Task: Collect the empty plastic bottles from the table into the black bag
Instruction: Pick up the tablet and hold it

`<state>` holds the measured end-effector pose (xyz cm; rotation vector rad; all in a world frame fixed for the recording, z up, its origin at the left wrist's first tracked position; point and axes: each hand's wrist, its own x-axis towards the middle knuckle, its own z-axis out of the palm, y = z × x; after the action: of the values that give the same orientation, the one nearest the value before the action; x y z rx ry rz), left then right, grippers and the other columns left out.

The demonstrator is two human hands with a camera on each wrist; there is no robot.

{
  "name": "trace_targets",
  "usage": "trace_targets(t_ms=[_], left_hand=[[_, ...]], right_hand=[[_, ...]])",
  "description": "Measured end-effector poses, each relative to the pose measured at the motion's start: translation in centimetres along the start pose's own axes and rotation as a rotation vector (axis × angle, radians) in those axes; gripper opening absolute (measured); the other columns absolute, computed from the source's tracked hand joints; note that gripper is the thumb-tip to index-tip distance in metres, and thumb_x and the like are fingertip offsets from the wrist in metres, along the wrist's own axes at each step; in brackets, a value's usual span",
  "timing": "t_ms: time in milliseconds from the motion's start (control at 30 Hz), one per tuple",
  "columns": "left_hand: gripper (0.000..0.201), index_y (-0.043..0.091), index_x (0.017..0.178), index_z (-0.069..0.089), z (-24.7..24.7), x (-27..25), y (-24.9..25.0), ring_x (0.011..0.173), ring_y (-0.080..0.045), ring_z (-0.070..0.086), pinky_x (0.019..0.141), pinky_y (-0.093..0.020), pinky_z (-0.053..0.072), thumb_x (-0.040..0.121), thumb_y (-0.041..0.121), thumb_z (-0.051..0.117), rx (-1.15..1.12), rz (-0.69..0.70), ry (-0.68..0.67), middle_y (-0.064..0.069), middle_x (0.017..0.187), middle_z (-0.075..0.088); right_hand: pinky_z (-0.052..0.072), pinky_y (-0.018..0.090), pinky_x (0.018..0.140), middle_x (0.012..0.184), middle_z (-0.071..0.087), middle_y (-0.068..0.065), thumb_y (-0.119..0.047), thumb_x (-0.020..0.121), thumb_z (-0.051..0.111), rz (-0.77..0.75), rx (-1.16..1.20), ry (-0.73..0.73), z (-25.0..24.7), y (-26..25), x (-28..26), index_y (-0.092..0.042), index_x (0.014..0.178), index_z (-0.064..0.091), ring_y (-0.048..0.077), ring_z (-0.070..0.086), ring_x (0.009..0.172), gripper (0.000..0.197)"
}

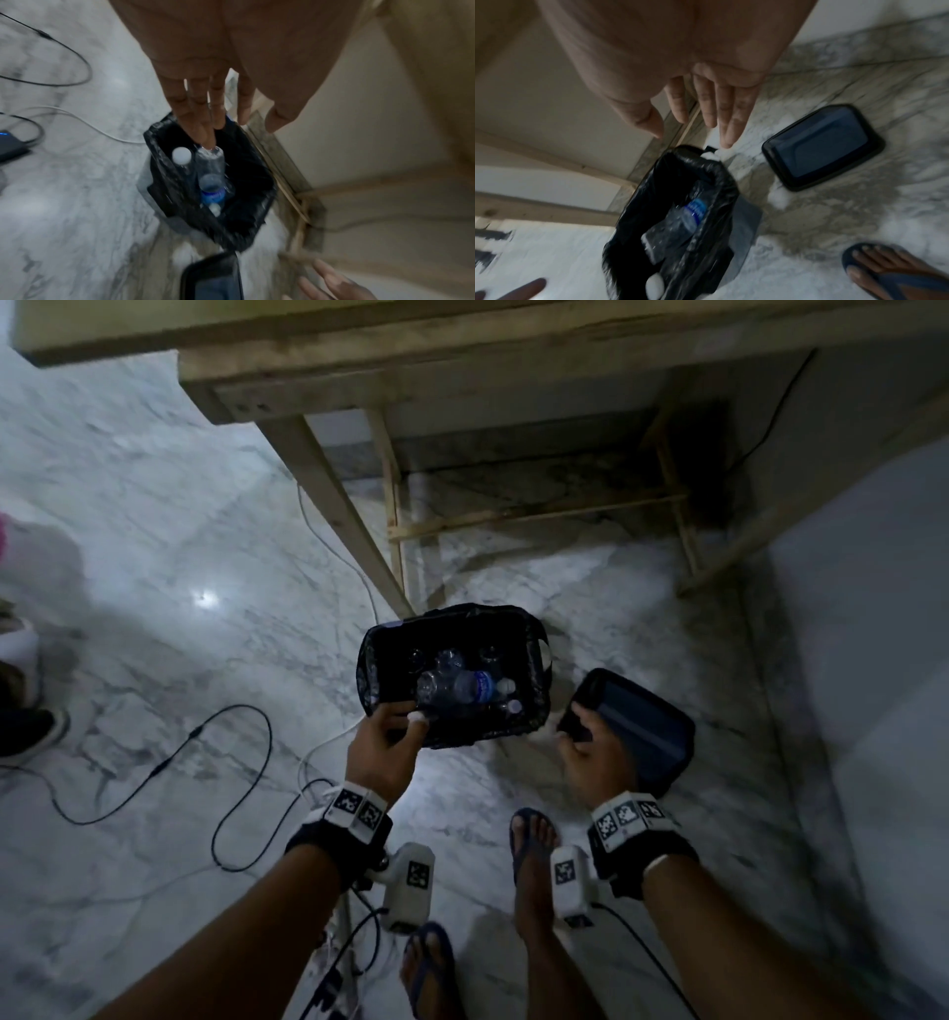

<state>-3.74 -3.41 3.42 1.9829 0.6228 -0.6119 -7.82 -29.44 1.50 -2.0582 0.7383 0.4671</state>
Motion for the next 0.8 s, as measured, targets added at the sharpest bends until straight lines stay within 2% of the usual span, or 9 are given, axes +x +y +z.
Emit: trace_targets(t_ms=[67,167,267,367,467,567,633,700,800], left_hand=[[0.034,0.039,0.107,0.064,0.7,-2.1,0.5,0.097,-0.023,0.073,0.087,-0.048,0.060,0.078,0.056,0.063,0.017,0.093,-0.070,-0.003,0.106,0.075],[0.023,0.022,0.115,0.065,2.8,-4.7,0.4,0.094,-0.022,0.071,0.083,-0.041,0.058,0.093,0.026,0.063,0.029,0.214,-0.189,-0.004,0.103,0.073],[0.021,0.020,0.112,0.066,6.1,-5.5,-0.5,0.089,-0.012,0.069,0.078,-0.033,0.056,0.093,0.028,0.065,0.104,0.330,-0.299,0.005,0.106,0.071],[0.026,0.019,0.114,0.067,11.1,-4.4,-1.4,0.096,-0.011,0.069,0.081,-0.030,0.055,0.092,0.031,0.066,0.165,0.416,-0.333,0.006,0.110,0.070],[0.029,0.017,0.120,0.065,17.6,-1.7,-2.6,0.101,-0.015,0.066,0.081,-0.027,0.055,0.092,0.023,0.068,0.174,0.475,-0.399,0.001,0.112,0.067],[0.031,0.030,0.119,0.058,24.1,2.1,-4.9,0.113,-0.017,0.061,0.093,-0.038,0.056,0.092,0.022,0.069,0.209,0.564,-0.446,-0.004,0.124,0.064],[0.036,0.036,0.122,0.050,28.0,5.2,-6.4,0.121,-0.015,0.055,0.098,-0.039,0.052,0.092,0.026,0.068,0.265,0.603,-0.460,-0.004,0.134,0.059],[0.043,0.037,0.129,0.046,31.4,8.3,-7.7,0.128,-0.015,0.049,0.104,-0.034,0.045,0.093,0.027,0.068,0.288,0.614,-0.435,-0.001,0.141,0.053],[0.049,0.013,0.140,0.052,36.0,12.5,-8.9,0.128,-0.016,0.046,0.100,-0.009,0.029,0.094,0.019,0.066,0.298,0.689,-0.333,-0.001,0.138,0.051]], right_hand=[[0.044,0.030,0.088,0.139,0.057,0.011,-0.032,0.093,0.056,0.043,0.007,0.056,-1.0,2.1,-1.1,-0.025,0.143,0.044,0.030,0.061,0.115,0.052],[0.045,0.031,0.087,0.137,0.058,0.014,-0.033,0.094,0.056,0.050,0.052,0.134,-2.2,5.5,-2.3,-0.023,0.144,0.044,0.031,0.060,0.117,0.052],[0.048,0.039,0.098,0.144,0.052,0.014,-0.031,0.093,0.060,0.059,0.119,0.242,-2.8,9.3,-3.0,-0.019,0.142,0.047,0.031,0.053,0.127,0.052],[0.046,0.041,0.103,0.147,0.049,0.011,-0.034,0.091,0.062,0.091,0.158,0.340,-3.4,13.8,-2.3,-0.020,0.141,0.048,0.031,0.050,0.132,0.054],[0.038,0.030,0.101,0.149,0.046,0.011,-0.035,0.092,0.060,0.082,0.144,0.390,-3.8,19.2,0.1,-0.018,0.142,0.046,0.031,0.046,0.134,0.055],[0.040,0.035,0.106,0.147,0.049,0.011,-0.038,0.091,0.060,0.077,0.158,0.456,-3.4,25.2,3.3,-0.017,0.141,0.047,0.029,0.048,0.133,0.056],[0.041,0.037,0.107,0.147,0.049,0.009,-0.039,0.090,0.061,0.078,0.199,0.499,-2.8,28.9,5.9,-0.018,0.141,0.047,0.027,0.048,0.133,0.057],[0.040,0.036,0.109,0.150,0.046,0.006,-0.040,0.090,0.060,0.063,0.229,0.527,-2.1,32.0,8.6,-0.020,0.143,0.045,0.026,0.045,0.136,0.058],[0.039,0.042,0.111,0.153,0.041,0.003,-0.045,0.090,0.059,0.043,0.280,0.548,-0.7,35.6,13.1,-0.022,0.146,0.039,0.024,0.041,0.138,0.063]])
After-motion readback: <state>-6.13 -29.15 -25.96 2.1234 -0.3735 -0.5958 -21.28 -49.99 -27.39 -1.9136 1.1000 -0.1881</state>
